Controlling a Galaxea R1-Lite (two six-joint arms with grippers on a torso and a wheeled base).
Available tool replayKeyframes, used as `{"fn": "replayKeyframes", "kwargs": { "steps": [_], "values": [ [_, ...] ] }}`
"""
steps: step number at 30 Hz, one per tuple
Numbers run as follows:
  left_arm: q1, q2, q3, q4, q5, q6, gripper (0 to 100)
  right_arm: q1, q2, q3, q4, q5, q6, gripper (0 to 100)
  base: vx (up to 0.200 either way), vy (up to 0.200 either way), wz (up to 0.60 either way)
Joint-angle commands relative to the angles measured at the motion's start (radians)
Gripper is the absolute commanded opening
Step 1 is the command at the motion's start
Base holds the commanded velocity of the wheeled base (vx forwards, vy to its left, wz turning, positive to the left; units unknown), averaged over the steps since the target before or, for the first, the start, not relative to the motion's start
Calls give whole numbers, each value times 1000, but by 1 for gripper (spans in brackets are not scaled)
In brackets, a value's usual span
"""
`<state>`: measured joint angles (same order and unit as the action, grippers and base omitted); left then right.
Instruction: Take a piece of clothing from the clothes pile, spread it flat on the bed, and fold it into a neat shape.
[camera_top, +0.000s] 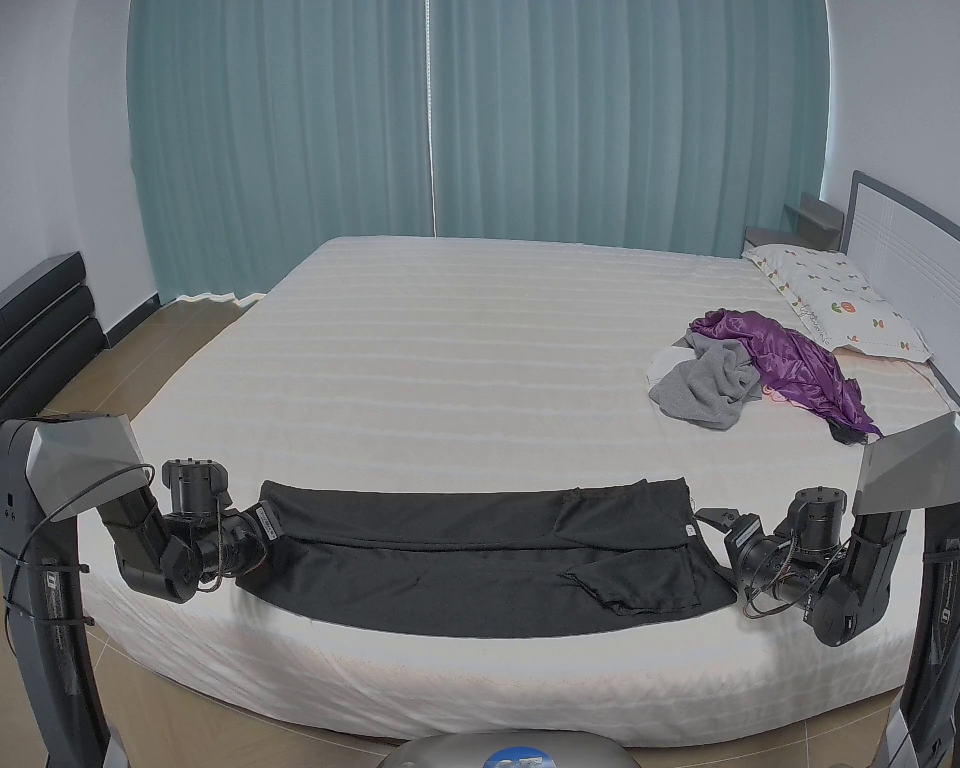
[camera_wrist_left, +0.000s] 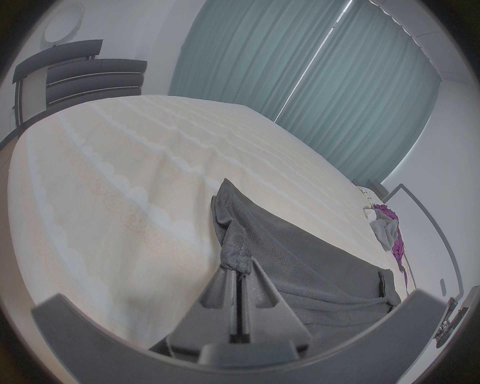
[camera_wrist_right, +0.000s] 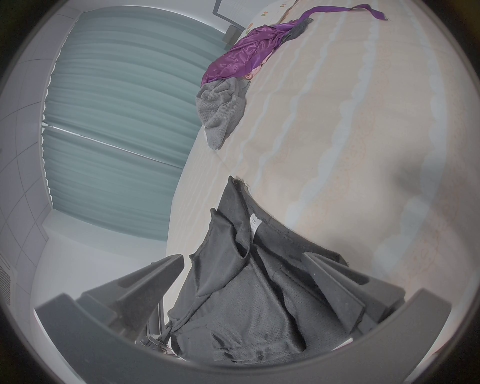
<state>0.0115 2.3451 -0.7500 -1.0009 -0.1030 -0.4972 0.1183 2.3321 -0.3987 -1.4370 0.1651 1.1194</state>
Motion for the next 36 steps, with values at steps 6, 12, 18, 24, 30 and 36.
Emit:
{"fn": "replayKeyframes", "kwargs": {
  "steps": [6, 12, 18, 24, 30, 36],
  "values": [
    [-1, 2, -3, -1, 0, -11, 0, 0, 0, 0, 0, 1, -1, 100, 0, 0, 0],
    [-5, 6, -5, -1, 0, -20, 0, 0, 0, 0, 0, 1, 0, 100, -100, 0, 0],
    [-16, 6, -12, -1, 0, -41, 0, 0, 0, 0, 0, 1, 2, 100, 0, 0, 0],
    [-25, 2, -32, -1, 0, -86, 0, 0, 1, 0, 0, 1, 2, 100, 0, 0, 0],
    [-34, -9, -34, -1, 5, -103, 0, 0, 1, 0, 0, 1, 2, 100, 0, -100, 0],
    [-53, -24, -43, -4, 62, -104, 0, 0, 1, 0, -2, 1, 2, 100, 0, -200, 0]
  ]
}}
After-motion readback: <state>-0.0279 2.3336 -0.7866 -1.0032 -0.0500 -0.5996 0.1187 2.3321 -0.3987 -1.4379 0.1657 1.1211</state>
